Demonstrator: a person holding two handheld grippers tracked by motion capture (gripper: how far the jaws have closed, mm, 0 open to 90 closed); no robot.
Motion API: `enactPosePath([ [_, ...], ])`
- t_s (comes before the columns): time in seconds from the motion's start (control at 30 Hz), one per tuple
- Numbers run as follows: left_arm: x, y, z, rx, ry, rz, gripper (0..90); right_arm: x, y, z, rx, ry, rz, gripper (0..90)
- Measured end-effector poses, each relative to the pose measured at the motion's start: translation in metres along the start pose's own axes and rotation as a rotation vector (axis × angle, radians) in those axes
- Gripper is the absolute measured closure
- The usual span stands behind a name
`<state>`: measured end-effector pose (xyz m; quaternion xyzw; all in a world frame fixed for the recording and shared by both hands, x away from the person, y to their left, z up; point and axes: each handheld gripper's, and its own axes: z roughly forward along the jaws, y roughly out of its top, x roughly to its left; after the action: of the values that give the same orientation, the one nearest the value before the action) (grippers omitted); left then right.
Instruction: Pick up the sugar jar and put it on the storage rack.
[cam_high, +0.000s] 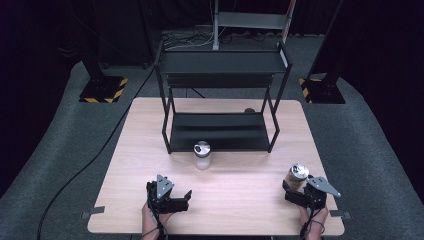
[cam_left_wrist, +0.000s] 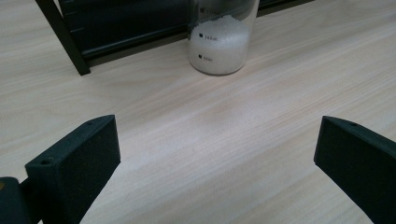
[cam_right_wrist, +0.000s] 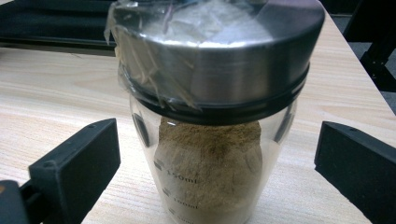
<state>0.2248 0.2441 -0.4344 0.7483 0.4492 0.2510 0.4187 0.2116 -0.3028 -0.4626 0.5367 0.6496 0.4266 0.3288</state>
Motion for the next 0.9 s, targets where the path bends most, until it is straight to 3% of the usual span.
enactPosePath([
  [0.2,0.004,0.012,0.017,0.009,-0.032,0.013,0.0,-0.001,0.000,0.000,0.001,0.004,0.003,0.0],
  [0.6,-0.004,0.032,0.045,0.001,-0.034,0.066,0.0,-0.003,-0.001,0.000,-0.005,0.015,0.001,0.0],
  [0.7,-0.010,0.036,0.051,-0.010,-0.010,0.091,0.0,-0.002,0.000,0.000,-0.003,0.014,-0.003,0.0],
  [0.9,-0.009,0.046,0.063,-0.010,-0.015,0.089,0.0,-0.003,0.001,0.001,0.004,0.023,-0.007,0.0],
])
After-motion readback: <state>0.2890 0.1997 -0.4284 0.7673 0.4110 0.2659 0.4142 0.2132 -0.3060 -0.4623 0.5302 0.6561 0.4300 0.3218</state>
